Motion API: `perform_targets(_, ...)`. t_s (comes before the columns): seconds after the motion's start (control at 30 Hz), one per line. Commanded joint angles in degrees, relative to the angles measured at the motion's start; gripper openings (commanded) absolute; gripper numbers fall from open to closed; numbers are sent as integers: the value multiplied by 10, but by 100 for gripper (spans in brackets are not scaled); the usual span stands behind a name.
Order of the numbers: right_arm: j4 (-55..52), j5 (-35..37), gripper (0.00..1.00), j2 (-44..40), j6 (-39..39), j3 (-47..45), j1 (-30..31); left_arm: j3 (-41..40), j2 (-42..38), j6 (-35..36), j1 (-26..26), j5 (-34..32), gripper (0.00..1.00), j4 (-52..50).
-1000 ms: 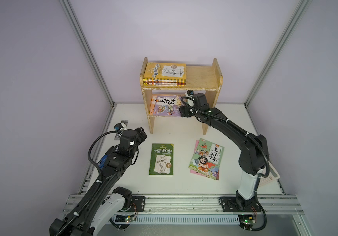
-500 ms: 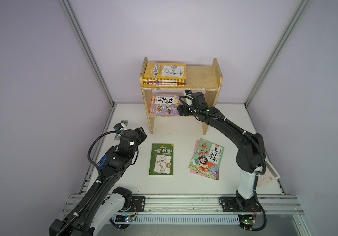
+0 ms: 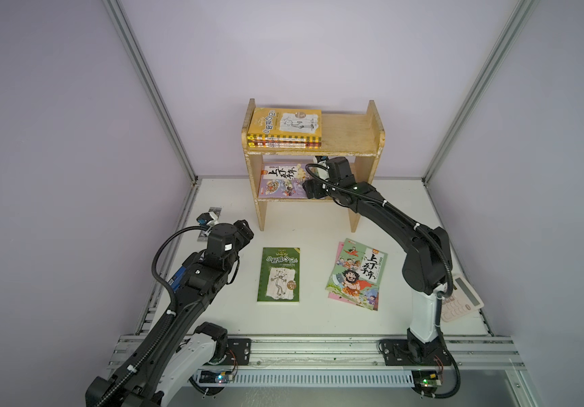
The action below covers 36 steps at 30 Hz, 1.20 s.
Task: Stacking books/files
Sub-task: Move the book to the bookshelf.
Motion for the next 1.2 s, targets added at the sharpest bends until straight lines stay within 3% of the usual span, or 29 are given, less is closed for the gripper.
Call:
perform_targets(0.0,-67,4,94,10,-14,5,3,0,1,7,1,-4,77,2)
perform_targets(0.73,-71,33,99,-42,-61,-3,3,1,1,9,3,2,77,5)
perform_targets(1.0,-11,15,99,-112,-97,-92,6,1,1,10,3,10,77,4)
perform_targets(1.17,35,1,99,-149,-161,-149,26,2,1,11,4,13,77,4)
